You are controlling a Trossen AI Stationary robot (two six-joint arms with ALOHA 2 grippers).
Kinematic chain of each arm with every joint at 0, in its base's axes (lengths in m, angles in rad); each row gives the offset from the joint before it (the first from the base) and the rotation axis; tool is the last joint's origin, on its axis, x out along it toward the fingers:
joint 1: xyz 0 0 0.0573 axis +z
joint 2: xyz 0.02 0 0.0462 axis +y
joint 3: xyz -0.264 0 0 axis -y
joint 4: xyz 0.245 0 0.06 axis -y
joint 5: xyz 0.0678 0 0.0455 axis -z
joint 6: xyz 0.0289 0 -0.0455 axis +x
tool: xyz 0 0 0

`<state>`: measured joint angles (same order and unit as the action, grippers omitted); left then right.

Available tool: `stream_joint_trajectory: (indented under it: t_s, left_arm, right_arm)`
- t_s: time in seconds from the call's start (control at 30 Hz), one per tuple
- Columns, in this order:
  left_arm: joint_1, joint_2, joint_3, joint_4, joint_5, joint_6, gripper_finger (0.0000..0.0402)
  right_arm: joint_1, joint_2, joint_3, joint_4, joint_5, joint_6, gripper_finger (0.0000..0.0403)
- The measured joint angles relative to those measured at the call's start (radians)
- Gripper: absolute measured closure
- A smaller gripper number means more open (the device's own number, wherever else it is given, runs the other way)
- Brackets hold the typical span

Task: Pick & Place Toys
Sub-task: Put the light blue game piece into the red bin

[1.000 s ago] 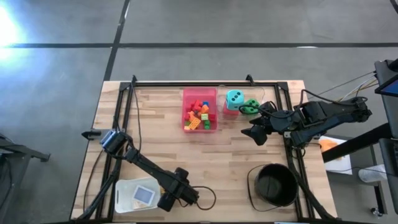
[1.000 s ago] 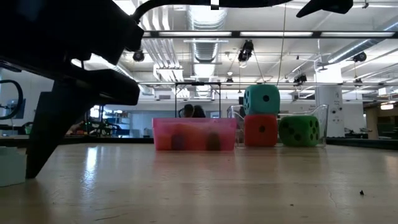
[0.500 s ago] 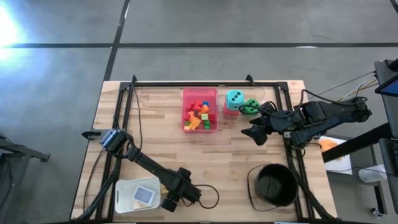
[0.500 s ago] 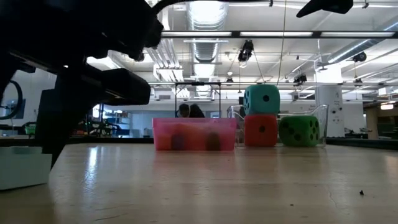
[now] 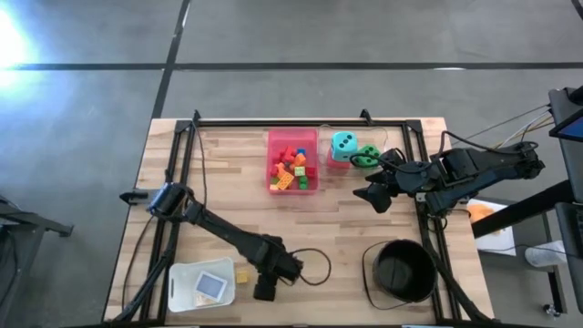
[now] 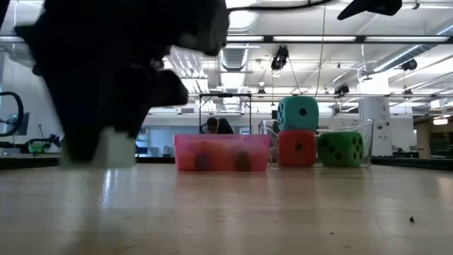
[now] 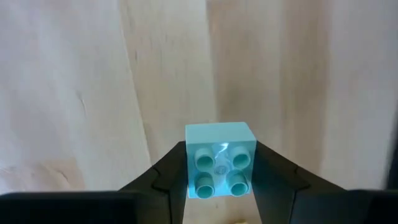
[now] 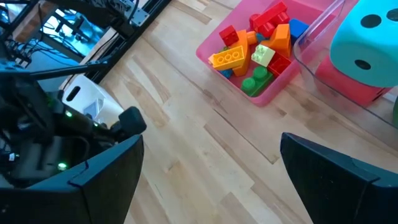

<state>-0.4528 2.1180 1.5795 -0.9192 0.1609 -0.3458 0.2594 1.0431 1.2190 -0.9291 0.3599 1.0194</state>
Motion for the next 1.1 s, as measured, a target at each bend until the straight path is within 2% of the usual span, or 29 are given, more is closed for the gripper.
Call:
stream_joint_trajectory:
  t_s: [1.1]
  left_arm:
    - [0.177,-0.025,0.248,0.002,-0.013,-0.023,0.0264]
  right_arm:
    - [0.0,0.0,0.0,0.0,0.0,0.001,0.0033]
